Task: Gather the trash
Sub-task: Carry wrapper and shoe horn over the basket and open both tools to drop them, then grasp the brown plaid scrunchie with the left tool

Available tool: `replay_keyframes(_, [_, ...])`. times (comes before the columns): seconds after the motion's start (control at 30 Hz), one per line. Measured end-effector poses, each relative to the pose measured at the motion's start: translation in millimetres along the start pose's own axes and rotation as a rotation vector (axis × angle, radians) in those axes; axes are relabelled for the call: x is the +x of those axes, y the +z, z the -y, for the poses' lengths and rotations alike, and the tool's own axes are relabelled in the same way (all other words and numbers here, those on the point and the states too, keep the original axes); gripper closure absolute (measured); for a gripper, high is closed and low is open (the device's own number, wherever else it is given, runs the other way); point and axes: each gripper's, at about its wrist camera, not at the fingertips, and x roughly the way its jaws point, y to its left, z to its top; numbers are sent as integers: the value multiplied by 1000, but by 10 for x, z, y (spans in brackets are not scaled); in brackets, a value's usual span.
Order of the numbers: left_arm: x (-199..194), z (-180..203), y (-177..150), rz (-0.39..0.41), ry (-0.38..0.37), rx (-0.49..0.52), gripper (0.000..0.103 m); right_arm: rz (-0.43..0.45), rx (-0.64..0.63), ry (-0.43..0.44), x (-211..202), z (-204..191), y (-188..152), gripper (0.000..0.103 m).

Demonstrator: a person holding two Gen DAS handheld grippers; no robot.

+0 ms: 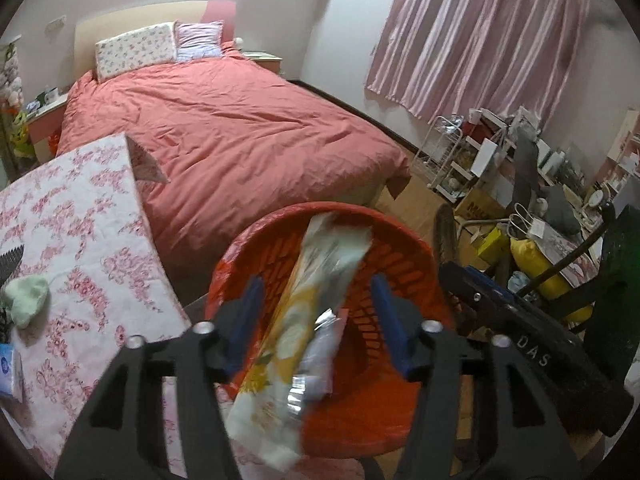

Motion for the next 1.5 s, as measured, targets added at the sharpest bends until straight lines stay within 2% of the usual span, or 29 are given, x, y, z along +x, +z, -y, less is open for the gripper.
replay_keyframes(0.07, [-14,-97,-25,-5,16,-14,41,3,3,-7,-26,1,-24,47])
replay_keyframes(0.23, [-215,-288,-89,-2,75,-25,37,15,-21,-45,-135,-102,-59,47])
replay_keyframes(0.47, [-755,-641,-333,57,255,-10,27,61,-126,-88,-315,-463,-61,44])
replay_keyframes(0.67, [-1301,-1134,-609,88,383,-47,26,40,-213,-41,-324,-924,-190,44])
replay_keyframes(1.0, [-2113,-2047,-1112,137,579,-167,23,-80,-394,65,-116,-1906,-801,44])
replay_keyframes(1.13, [-2284,-2379,-1281,140,597,-237,23,-124,-447,91,-36,-2180,-1026,44])
replay_keyframes(1.27, [-2311,-2592,-1394,137,585,-279,24,-161,-489,109,36,-2437,-1234,44])
replay_keyframes(1.5, [-2113,-2642,-1368,123,538,-264,26,-196,-528,137,88,-2663,-1417,44])
